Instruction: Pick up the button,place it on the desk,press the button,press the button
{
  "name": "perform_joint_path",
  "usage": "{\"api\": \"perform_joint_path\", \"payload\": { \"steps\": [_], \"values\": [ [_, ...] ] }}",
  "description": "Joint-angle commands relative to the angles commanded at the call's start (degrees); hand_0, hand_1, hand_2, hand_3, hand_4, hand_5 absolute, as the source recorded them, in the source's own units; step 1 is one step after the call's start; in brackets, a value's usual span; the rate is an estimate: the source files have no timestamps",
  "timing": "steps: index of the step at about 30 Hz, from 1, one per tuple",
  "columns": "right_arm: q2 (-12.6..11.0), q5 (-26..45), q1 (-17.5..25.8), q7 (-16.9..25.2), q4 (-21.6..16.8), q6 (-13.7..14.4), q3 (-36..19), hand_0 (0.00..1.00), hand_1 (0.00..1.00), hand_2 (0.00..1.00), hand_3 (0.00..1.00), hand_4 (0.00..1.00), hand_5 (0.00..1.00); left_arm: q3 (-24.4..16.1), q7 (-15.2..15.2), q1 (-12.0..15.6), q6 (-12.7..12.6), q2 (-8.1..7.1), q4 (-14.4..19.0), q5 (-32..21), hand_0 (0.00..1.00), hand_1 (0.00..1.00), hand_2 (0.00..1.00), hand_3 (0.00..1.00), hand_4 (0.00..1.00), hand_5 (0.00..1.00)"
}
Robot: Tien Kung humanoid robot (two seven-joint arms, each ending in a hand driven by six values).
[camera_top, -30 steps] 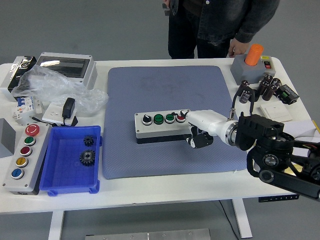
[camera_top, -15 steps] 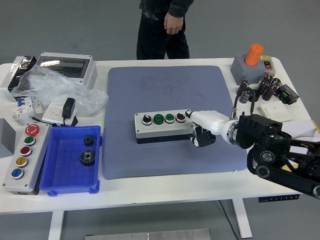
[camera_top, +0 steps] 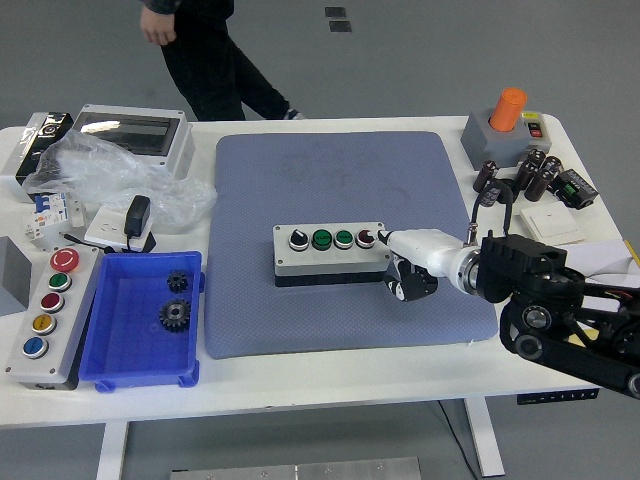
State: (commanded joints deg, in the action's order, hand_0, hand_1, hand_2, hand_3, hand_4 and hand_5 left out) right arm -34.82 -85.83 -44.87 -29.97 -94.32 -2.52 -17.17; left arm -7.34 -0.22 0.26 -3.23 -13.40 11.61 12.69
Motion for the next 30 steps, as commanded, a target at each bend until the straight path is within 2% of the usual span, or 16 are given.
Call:
{"api": "perform_joint_path", "payload": {
  "steps": [6,14,18,22,23,25,27,28,29,30],
  "values": [
    [-0.2,-0.6,0.0,0.3,-0.8,0.8,-1.3,0.427,0.409,0.218,0.931,0.414,0.002,0.1,0.0,-0.1,0.0,0.00,0.0,0.0,0.664,0.694,0.622,0.643,0.671,0.346],
    [-2.5,-1.6,1.6,2.6,-3.8,4.3,-9.2,0.420,0.408,0.218,0.928,0.417,0.002,0.2,0.0,-0.1,0.0,0.06,0.0,-0.2,0.664,0.694,0.622,0.642,0.671,0.347],
    [-3.2,-1.5,3.3,6.3,-5.0,8.2,-14.5,0.404,0.408,0.225,0.924,0.417,0.002,0.0,0.0,0.1,0.0,0.07,0.0,-0.2,0.664,0.694,0.622,0.643,0.672,0.348],
    [-0.8,-1.7,5.4,11.1,-2.7,13.2,-20.1,0.404,0.408,0.225,0.924,0.417,0.002,0.4,0.1,0.5,-0.1,0.17,-0.1,-0.6,0.664,0.694,0.622,0.643,0.672,0.348],
    [0.2,-2.4,6.0,12.3,-1.9,14.6,-21.7,0.324,0.407,0.364,0.914,0.737,0.212,0.4,0.1,0.6,-0.1,0.19,-0.2,-0.6,0.664,0.694,0.622,0.643,0.673,0.347],
    [1.9,-4.7,7.1,13.4,-0.2,17.1,-24.9,0.324,0.407,0.364,0.914,0.737,0.212,0.4,0.1,0.7,-0.1,0.24,-0.2,-0.7,0.664,0.694,0.622,0.643,0.673,0.347],
    [2.9,-7.1,7.5,12.1,0.8,17.4,-27.3,0.324,0.407,0.364,0.914,0.737,0.212,0.4,0.1,0.7,-0.1,0.24,-0.2,-0.7,0.664,0.694,0.622,0.643,0.673,0.347],
    [3.2,-8.9,7.5,10.9,1.3,16.7,-28.6,0.324,0.407,0.364,0.914,0.737,0.212,0.5,0.1,0.7,0.0,0.24,-0.2,-0.8,0.664,0.694,0.622,0.643,0.673,0.347],
    [3.4,-10.3,7.3,10.0,1.6,15.9,-29.5,0.632,0.672,0.699,0.853,0.992,0.496,0.5,0.1,0.8,0.0,0.24,-0.2,-0.9,0.664,0.694,0.622,0.643,0.674,0.346],
    [3.4,-12.6,6.7,8.2,2.3,14.2,-30.6,0.632,0.672,0.699,0.853,0.992,0.496,0.7,0.1,0.8,0.0,0.25,-0.2,-1.1,0.664,0.694,0.622,0.643,0.674,0.346]
  ]
}}
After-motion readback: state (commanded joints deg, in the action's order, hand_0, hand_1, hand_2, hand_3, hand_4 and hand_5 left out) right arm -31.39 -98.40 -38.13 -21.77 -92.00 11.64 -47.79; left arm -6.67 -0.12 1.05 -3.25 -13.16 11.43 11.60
